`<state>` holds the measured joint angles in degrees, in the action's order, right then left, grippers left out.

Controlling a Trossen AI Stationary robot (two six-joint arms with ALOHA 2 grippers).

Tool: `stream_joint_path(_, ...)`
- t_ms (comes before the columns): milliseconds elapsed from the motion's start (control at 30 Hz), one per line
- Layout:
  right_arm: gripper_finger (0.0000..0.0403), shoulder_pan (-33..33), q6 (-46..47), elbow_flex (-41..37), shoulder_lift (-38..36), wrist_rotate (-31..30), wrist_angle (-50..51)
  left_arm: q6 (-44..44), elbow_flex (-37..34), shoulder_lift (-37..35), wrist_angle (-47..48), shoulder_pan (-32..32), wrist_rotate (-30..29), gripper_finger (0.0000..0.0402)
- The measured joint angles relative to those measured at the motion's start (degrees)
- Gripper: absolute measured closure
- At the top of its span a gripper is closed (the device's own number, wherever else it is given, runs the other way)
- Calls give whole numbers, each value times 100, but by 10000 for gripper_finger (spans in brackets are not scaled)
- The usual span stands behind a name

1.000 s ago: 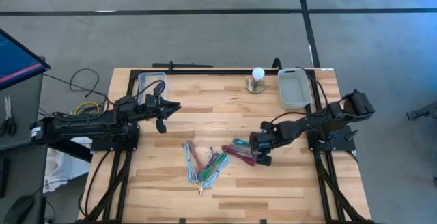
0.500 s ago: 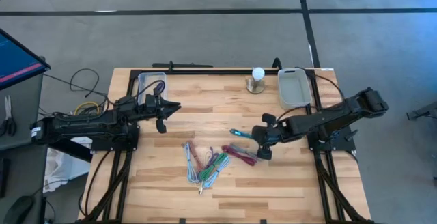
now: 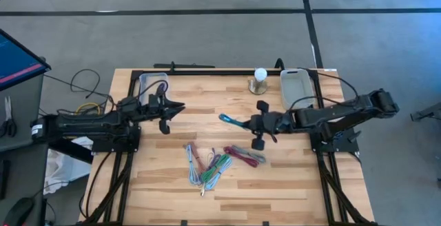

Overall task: Pick & Place USB Port
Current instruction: Put the blue and black charger cable into the transparent bin

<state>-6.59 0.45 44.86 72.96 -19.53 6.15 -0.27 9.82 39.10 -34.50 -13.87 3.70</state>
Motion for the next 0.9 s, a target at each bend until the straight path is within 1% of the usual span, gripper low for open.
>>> stream_joint_path(133, 388, 184, -235, 4, 171, 27, -515, 0, 0, 413, -344, 0, 83, 316)
stream_joint_path(267, 388, 324, -349, 93, 465, 459, -974, -89, 1, 747, -695, 10, 382, 298)
stream_joint_path(333, 388, 345, -439, 244, 701, 501, -1146, -174, 2, 879, -902, 9, 526, 294)
stream_joint_path(433, 388, 343, -664, 569, 1069, 511, -1180, -184, 68, 1047, -969, 9, 659, 291)
stream_joint_path(600, 388, 392, -934, 1185, 1659, 505, -1277, -192, 241, 1311, -972, 9, 671, 293)
stream_joint_path(667, 388, 451, -947, 1362, 1805, 505, -1247, -195, 269, 1363, -973, 9, 709, 292)
stream_joint_path(800, 388, 606, -1035, 1634, 2057, 492, -1254, -218, 271, 1359, -992, 29, 1027, 290)
stream_joint_path(900, 388, 701, -1100, 1823, 2241, 500, -1248, -269, 271, 1356, -1017, 99, 1051, 290)
